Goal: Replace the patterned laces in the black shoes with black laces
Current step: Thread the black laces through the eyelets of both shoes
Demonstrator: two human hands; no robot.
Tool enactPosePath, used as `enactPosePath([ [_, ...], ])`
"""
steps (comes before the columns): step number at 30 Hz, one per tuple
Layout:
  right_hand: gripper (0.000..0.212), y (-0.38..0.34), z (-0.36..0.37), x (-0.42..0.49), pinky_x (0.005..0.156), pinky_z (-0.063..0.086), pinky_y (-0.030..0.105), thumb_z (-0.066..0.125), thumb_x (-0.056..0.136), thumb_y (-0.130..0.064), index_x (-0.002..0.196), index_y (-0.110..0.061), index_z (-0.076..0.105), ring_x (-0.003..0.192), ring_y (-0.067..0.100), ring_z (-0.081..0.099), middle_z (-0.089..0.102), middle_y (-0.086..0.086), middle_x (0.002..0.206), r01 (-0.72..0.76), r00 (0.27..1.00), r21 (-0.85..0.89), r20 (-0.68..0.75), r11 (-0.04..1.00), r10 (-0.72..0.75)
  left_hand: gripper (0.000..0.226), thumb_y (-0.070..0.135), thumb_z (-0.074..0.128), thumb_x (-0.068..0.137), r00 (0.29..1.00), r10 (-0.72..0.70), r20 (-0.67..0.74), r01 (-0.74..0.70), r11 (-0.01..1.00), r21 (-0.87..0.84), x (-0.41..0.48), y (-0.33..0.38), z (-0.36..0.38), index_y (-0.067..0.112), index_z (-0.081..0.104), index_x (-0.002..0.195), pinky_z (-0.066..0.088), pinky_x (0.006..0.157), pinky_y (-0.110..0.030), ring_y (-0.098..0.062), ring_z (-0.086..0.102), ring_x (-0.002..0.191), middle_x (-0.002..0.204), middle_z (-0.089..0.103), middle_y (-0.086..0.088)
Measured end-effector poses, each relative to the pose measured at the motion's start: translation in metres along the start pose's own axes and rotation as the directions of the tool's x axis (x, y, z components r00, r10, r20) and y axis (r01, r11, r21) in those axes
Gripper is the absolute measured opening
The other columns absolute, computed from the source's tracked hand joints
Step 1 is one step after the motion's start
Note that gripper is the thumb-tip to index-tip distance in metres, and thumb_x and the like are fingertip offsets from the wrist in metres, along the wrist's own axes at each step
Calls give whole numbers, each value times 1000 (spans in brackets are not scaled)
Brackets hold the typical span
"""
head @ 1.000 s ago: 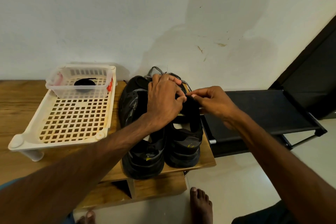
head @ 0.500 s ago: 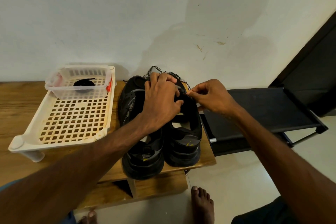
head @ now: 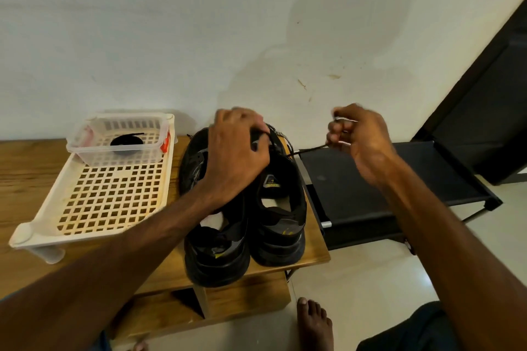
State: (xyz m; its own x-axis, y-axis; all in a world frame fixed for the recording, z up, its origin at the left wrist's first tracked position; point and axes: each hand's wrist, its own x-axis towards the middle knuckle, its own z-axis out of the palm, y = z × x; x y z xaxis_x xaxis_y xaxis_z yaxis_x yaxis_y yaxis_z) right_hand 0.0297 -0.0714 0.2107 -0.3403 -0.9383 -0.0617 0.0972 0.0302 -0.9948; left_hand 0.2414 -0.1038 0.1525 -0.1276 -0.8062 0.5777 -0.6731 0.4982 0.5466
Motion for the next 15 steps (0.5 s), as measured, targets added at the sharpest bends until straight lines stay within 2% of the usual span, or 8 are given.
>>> enactPosePath([
  [1, 17, 5, -1, 1, 66, 51, 29, 57, 98, -18, 92, -10, 70, 60, 14, 56, 59, -2, 66, 64, 998, -265, 30, 962, -58, 11, 23, 69, 89, 998, -1, -66, -3, 998, -60, 4, 1, -6, 24, 72, 99, 38, 96, -31, -11, 49, 112, 111, 68, 10],
  [2, 15, 11, -1, 3, 63, 48, 22, 61, 98, -21, 96, -14, 75, 63, 9, 57, 62, -6, 69, 170, 985, -518, 115, 838, -129, 11, 23, 68, 90, 991, -9, -131, -6, 993, -119, 9, 2, -12, 23, 71, 101, 40, 93, -31, -9, 51, 107, 108, 68, 11],
  [3, 13, 16, 0, 3, 62, 46, 16, 65, 97, -23, 100, -19, 77, 62, 2, 58, 63, -10, 69, 286, 957, -696, 237, 659, -164, 11, 24, 67, 91, 982, -20, -190, -12, 986, -166, 13, 4, -19, 23, 70, 102, 41, 91, -30, -9, 52, 103, 105, 69, 12],
  [4, 12, 20, 3, 2, 61, 46, 12, 70, 95, -24, 103, -21, 78, 59, -5, 56, 61, -14, 67, 375, 925, -783, 350, 497, -146, 11, 25, 66, 92, 970, -28, -241, -21, 980, -198, 17, 4, -25, 22, 70, 102, 41, 88, -28, -9, 53, 99, 102, 68, 14],
  [6, 15, 29, 10, 1, 61, 44, 8, 73, 93, -18, 106, -16, 80, 55, -10, 54, 55, -21, 63, 445, 888, -824, 456, 352, -56, 10, 26, 66, 93, 948, -26, -317, -47, 974, -222, 21, 4, -35, 21, 70, 101, 41, 85, -26, -9, 55, 96, 99, 67, 18],
  [9, 13, 33, 19, 2, 57, 36, 5, 72, 94, -17, 103, -14, 82, 61, -5, 58, 64, -17, 71, 445, 889, -825, 453, 348, -63, 11, 27, 65, 93, 938, 21, -346, -85, 981, -172, 22, -2, -38, 19, 70, 99, 45, 86, -35, -11, 55, 96, 98, 64, 18],
  [12, 16, 29, 19, 4, 78, 39, 19, 70, 96, -30, 100, -19, 81, 90, 3, 61, 74, -9, 100, 438, 899, -817, 407, 375, -162, 12, 27, 64, 91, 968, 22, -250, -52, 992, -112, 20, -13, -35, 20, 72, 96, 47, 88, -45, -13, 55, 95, 94, 67, 15],
  [15, 15, 21, 16, 2, 79, 44, 15, 68, 98, -29, 98, -20, 79, 90, 0, 65, 75, -12, 101, 435, 900, -732, 352, 524, -257, 8, 28, 67, 88, 995, -40, -96, 33, 997, -73, 19, -21, -30, 26, 74, 91, 49, 89, -48, -13, 56, 95, 88, 69, 15],
])
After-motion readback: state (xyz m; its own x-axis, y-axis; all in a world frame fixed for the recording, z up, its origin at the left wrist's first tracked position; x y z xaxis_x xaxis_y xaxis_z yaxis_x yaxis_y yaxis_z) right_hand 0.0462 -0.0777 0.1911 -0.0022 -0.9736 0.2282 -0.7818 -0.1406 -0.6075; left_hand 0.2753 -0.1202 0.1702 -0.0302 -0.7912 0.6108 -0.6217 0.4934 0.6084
